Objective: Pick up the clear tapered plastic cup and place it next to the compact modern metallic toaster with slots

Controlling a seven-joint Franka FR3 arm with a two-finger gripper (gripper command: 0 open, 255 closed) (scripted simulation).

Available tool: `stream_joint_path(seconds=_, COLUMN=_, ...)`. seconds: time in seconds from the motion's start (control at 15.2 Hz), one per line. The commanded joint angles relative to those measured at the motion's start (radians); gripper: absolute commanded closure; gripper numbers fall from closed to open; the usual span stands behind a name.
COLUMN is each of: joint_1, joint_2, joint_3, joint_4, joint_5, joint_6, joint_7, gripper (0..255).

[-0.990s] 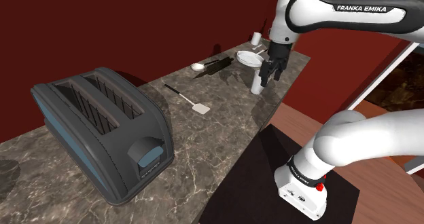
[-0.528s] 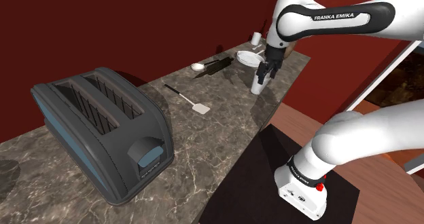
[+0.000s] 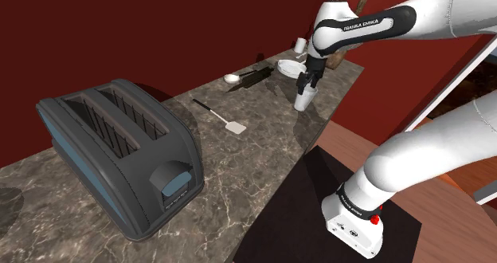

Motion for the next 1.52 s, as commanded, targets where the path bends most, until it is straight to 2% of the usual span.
stream_joint_path(seconds=0.0, joint_1=-0.01, joint_2=0.068, joint_3=-0.023, joint_4=0.033, joint_5=-0.007, joint_6=0.058, joint_7=-0.027, gripper=0)
stream_joint_path(seconds=0.26, joint_1=-0.024, joint_2=0.174, joint_3=-0.056, joint_4=0.096, joint_5=-0.004, joint_6=0.136, joint_7=-0.073, gripper=0)
stream_joint_path(seconds=0.73, joint_1=-0.031, joint_2=0.236, joint_3=-0.069, joint_4=0.051, joint_5=-0.004, joint_6=0.243, joint_7=-0.076, gripper=0)
stream_joint_path(seconds=1.25, joint_1=-0.031, joint_2=0.236, joint_3=-0.069, joint_4=0.051, joint_5=-0.004, joint_6=0.243, joint_7=-0.076, gripper=0)
stream_joint_path(seconds=1.32, joint_1=-0.031, joint_2=0.236, joint_3=-0.069, joint_4=0.051, joint_5=-0.004, joint_6=0.243, joint_7=-0.076, gripper=255)
stream_joint_path(seconds=1.45, joint_1=-0.031, joint_2=0.236, joint_3=-0.069, joint_4=0.051, joint_5=-0.004, joint_6=0.243, joint_7=-0.076, gripper=255)
